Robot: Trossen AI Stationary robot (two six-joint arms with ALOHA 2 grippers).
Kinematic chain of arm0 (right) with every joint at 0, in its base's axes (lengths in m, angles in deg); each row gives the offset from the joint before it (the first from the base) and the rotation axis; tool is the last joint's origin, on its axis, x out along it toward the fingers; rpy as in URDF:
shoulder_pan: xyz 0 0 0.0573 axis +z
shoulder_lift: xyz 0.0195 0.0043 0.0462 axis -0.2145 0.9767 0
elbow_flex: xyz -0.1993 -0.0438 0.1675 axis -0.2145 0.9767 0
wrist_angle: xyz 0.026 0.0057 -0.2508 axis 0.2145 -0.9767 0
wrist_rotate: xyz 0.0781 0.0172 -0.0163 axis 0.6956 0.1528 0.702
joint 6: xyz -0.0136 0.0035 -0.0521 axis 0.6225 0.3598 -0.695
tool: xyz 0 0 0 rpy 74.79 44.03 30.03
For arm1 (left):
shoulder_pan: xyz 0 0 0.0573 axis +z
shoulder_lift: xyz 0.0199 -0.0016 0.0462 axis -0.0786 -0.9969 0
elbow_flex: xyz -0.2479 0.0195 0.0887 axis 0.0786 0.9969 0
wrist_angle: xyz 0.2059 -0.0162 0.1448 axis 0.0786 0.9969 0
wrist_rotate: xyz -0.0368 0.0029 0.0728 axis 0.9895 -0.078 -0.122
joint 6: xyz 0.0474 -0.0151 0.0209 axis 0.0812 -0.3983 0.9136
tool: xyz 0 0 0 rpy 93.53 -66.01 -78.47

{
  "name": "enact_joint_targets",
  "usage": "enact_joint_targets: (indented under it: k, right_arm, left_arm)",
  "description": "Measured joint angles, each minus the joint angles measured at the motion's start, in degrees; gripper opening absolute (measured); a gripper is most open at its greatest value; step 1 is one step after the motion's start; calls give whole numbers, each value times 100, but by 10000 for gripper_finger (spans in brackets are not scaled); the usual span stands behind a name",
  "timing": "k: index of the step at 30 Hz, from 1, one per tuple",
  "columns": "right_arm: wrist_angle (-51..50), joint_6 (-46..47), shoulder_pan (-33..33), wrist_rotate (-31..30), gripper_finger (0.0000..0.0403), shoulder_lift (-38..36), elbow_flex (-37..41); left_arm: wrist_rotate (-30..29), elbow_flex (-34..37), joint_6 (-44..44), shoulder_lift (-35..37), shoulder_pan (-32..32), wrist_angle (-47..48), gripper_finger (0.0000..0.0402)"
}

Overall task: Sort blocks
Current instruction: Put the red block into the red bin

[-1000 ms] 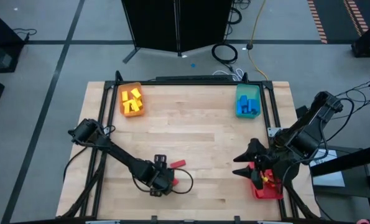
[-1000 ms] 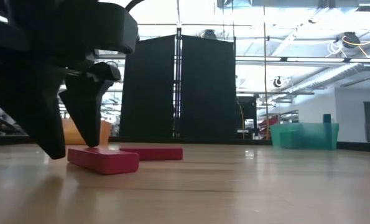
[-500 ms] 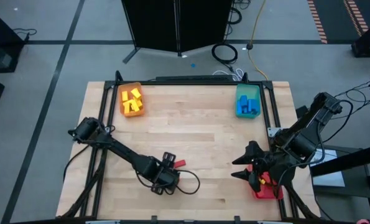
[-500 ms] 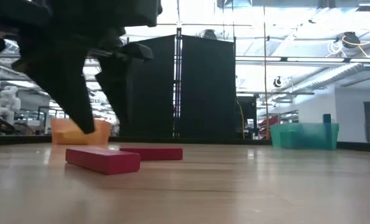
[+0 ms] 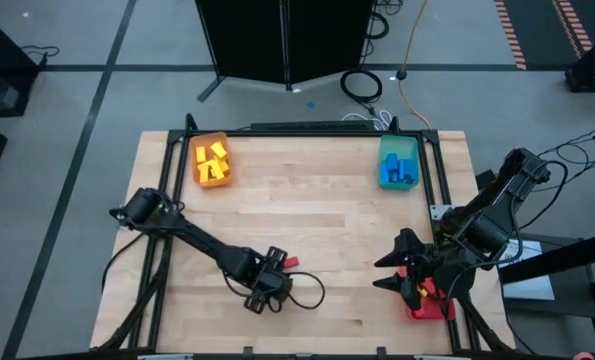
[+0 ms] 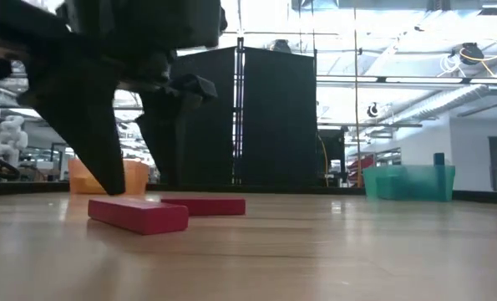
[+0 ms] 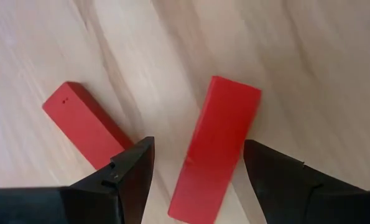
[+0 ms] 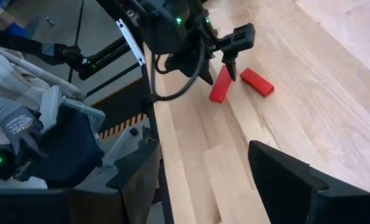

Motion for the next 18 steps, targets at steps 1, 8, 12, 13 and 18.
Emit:
enact_joint_targets:
  k: [1, 8, 12, 13, 18]
  right_arm:
    - [-2, 0, 0, -2, 233, 0, 0]
    - [-2, 0, 0, 113, 233, 0, 0]
    - [-1, 36, 0, 134, 233, -2, 0]
    - [0, 39, 0, 133, 233, -2, 0]
    - [1, 79, 0, 133, 233, -2, 0]
  left_arm:
    - [5, 0, 0, -35, 9, 0, 244]
    - [389, 1, 7, -323, -32, -33, 244]
    - [355, -13, 3, -443, -81, -104, 244]
    - [318, -13, 4, -467, -81, -105, 244]
    - [309, -15, -161, -526, -70, -82, 214]
